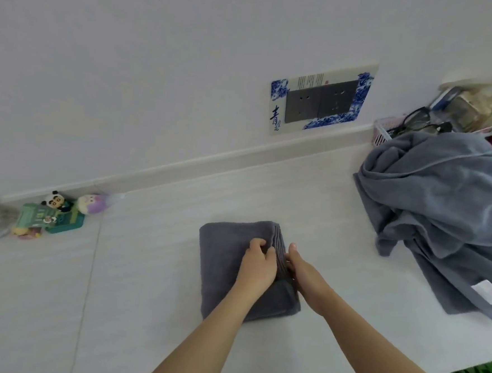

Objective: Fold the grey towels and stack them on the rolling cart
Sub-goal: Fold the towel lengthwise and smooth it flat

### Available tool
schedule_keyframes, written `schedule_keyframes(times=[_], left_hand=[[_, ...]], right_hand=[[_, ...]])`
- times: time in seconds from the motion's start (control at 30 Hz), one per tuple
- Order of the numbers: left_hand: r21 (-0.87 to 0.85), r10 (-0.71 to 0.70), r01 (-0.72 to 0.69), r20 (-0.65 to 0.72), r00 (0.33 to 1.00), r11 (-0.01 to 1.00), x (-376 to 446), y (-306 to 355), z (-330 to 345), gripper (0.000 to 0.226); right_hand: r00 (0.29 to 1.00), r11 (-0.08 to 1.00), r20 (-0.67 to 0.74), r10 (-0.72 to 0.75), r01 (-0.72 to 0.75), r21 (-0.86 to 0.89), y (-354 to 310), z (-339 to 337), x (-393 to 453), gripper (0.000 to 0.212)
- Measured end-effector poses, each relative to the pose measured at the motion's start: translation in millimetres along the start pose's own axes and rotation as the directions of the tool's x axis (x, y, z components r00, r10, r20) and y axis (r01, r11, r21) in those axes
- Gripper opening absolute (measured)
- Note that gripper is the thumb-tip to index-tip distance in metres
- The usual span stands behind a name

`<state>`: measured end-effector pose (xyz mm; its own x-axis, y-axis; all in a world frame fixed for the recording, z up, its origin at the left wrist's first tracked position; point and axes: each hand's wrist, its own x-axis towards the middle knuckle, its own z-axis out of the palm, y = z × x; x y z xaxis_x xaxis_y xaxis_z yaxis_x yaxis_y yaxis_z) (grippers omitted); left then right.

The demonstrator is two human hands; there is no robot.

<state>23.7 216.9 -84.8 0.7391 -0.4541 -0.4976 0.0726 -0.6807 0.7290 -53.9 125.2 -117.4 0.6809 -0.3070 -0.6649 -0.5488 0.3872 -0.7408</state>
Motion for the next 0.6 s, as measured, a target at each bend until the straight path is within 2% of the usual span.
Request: schedule_keyframes(times=[0.07, 0.1, 0.13, 0.17, 0.2, 0.23, 0.33, 0.37, 0.47, 0.5, 0.6], left_hand=[[-0.153, 0.027, -0.026, -0.001, 1.0, 0.988, -8.3, -3.5, -11.0, 0.03], [-0.138, 0.105, -0.116, -0.084, 0.991, 0.984, -14.5, -6.7, -19.4, 0.028], [-0.027, 0.217, -0.228, -0.223, 0.95, 0.973, -19.1, -13.9, -27.6, 0.029], [0.154, 0.348, -0.313, -0.362, 0.865, 0.937, -22.6, -23.8, -34.8, 0.031], [0.359, 0.462, -0.322, -0.429, 0.777, 0.876, -22.0, -37.0, -39.4, 0.036], [0.519, 0.523, -0.277, -0.417, 0.744, 0.808, -19.5, -48.5, -41.5, 0.043], [0.706, 0.375, -0.086, -0.266, 0.888, 0.703, -10.3, -74.8, -30.7, 0.061], [0.73, 0.346, -0.067, -0.239, 0.907, 0.68, -7.1, -78.6, -25.2, 0.061], [0.768, 0.336, -0.022, -0.254, 0.907, 0.64, 4.6, -78.7, -9.2, 0.059], [0.771, 0.334, -0.01, -0.264, 0.905, 0.637, 7.8, -76.5, -5.9, 0.059], [0.762, 0.322, 0.029, -0.308, 0.895, 0.647, 14.1, -74.8, 1.2, 0.06]], right_hand=[[0.998, 0.979, -0.001, -0.061, 0.059, -0.194, -2.7, 1.9, -2.1, 0.064], [0.995, 0.949, 0.006, -0.099, 0.096, -0.301, -4.4, 3.7, -3.3, 0.063], [0.99, 0.9, 0.018, -0.142, 0.137, -0.413, -5.7, 6.8, -4.2, 0.062], [0.981, 0.838, 0.028, -0.19, 0.177, -0.516, -5.4, 9.5, -3.8, 0.062], [0.971, 0.786, 0.044, -0.234, 0.215, -0.579, -5.6, 12.1, -4.3, 0.061], [0.962, 0.751, 0.047, -0.267, 0.239, -0.616, -5.3, 13.7, -3.2, 0.058], [0.956, 0.708, 0.055, -0.288, 0.251, -0.66, -8.1, 11.6, 0.1, 0.052], [0.957, 0.708, 0.049, -0.285, 0.244, -0.662, -9.9, 9.7, 1.0, 0.052], [0.946, 0.716, -0.005, -0.323, 0.241, -0.655, -14.4, 9.6, 1.4, 0.055], [0.922, 0.662, -0.025, -0.386, 0.258, -0.703, -13.6, 11.9, 0.9, 0.057], [0.838, 0.355, 0.046, -0.543, 0.279, -0.892, -5.5, 21.9, 0.6, 0.066]])
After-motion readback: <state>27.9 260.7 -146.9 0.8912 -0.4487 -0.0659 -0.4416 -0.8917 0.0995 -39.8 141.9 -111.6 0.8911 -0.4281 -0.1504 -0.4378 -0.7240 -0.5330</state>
